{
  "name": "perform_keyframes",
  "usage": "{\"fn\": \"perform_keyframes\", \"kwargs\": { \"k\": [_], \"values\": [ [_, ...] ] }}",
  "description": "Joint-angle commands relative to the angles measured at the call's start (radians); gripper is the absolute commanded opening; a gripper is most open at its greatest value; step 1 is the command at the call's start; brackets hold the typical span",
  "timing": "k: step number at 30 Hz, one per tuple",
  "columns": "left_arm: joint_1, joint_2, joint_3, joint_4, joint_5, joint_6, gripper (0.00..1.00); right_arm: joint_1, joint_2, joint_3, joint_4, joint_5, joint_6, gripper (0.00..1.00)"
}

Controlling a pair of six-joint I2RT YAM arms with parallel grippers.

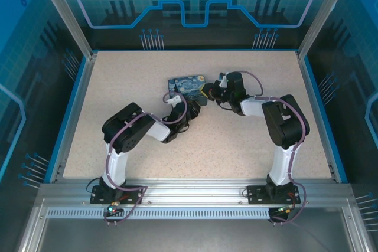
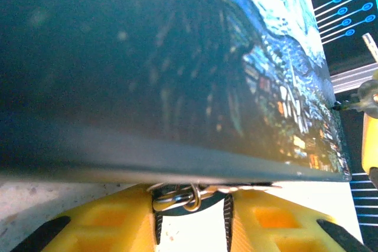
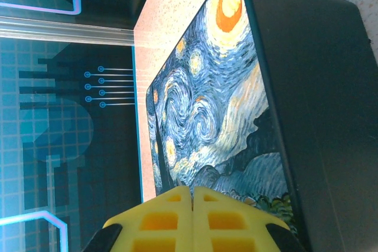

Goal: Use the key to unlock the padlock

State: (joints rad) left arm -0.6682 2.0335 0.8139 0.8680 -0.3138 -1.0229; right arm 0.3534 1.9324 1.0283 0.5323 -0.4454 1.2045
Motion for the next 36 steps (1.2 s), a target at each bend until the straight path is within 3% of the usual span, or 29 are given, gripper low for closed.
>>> {"fn": "perform_keyframes", "kwargs": {
  "k": [1, 11, 21, 24, 30, 36],
  "values": [
    [-0.031, 0.031, -0.022, -0.04, -0.036, -0.052, 0.31, 0.003, 0.026, -0.015, -0.015, 0.006, 0.007, 0.0],
    [-0.05, 0.046, -0.013, -0.03, -0.091, -0.129, 0.25, 0.002, 0.032, -0.02, -0.008, 0.004, 0.009, 0.0],
    [-0.049, 0.043, -0.026, 0.065, -0.036, -0.091, 0.19, -0.004, 0.039, -0.018, -0.005, 0.0, 0.009, 0.0],
    [-0.047, 0.011, -0.041, 0.062, -0.027, -0.064, 0.26, -0.006, 0.044, -0.018, 0.001, -0.004, 0.012, 0.0],
    [-0.045, -0.081, -0.085, 0.023, -0.001, 0.007, 0.52, -0.013, 0.042, -0.018, 0.014, -0.016, 0.018, 0.0],
    [-0.023, -0.187, -0.137, -0.054, 0.01, 0.054, 0.67, -0.031, 0.014, 0.029, -0.005, -0.041, 0.015, 0.0]
  ]
}}
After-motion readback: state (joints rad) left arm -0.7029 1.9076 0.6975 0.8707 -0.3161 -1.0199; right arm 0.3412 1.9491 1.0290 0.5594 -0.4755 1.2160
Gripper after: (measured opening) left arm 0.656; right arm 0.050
